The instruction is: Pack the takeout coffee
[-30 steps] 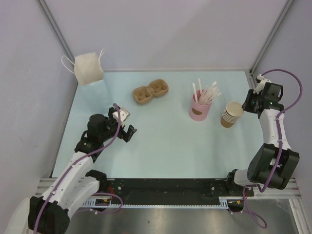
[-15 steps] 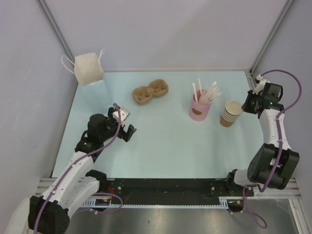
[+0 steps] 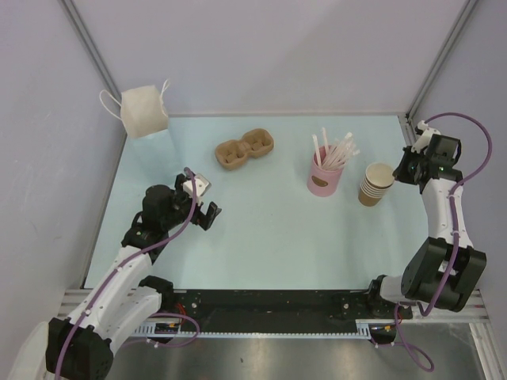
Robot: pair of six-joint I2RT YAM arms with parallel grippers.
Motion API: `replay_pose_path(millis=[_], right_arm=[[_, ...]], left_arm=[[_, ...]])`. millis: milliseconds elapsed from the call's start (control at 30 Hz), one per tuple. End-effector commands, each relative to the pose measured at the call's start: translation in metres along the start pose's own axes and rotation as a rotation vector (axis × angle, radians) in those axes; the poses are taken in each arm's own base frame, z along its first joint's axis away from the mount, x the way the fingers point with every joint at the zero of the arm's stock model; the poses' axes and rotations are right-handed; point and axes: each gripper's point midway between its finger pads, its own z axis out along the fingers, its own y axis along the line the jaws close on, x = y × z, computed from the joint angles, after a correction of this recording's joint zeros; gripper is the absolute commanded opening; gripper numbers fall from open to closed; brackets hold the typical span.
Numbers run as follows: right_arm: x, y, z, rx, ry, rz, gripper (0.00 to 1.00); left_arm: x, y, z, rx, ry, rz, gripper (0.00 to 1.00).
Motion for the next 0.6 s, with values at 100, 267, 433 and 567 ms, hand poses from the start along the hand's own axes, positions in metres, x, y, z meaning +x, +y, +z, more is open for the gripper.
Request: replay_pose_path(millis=[100, 267, 433, 567], right_arm=[[-0.033, 0.008, -0.024, -0.021, -0.123, -0.03, 0.0], [-0.038, 0.012, -0.031, -0.031, -0.154, -0.037, 0.0], [-0.045, 0.018, -0.041, -0.051, -0.198, -0.05, 0.0], [-0.048, 0.024, -0.047, -0.074, -0.226, -0.061, 0.0]], left_arm=[[-0.009, 0.003, 0.001, -0.014, -0.039, 0.033, 0.99], [-0.01, 0.005, 0.0, -0.021, -0.04, 0.032, 0.99], [-0.01, 0.005, 0.0, -0.026, -0.042, 0.033, 0.99], [-0.011, 0.006, -0.001, -0.033, -0.044, 0.034, 0.99]])
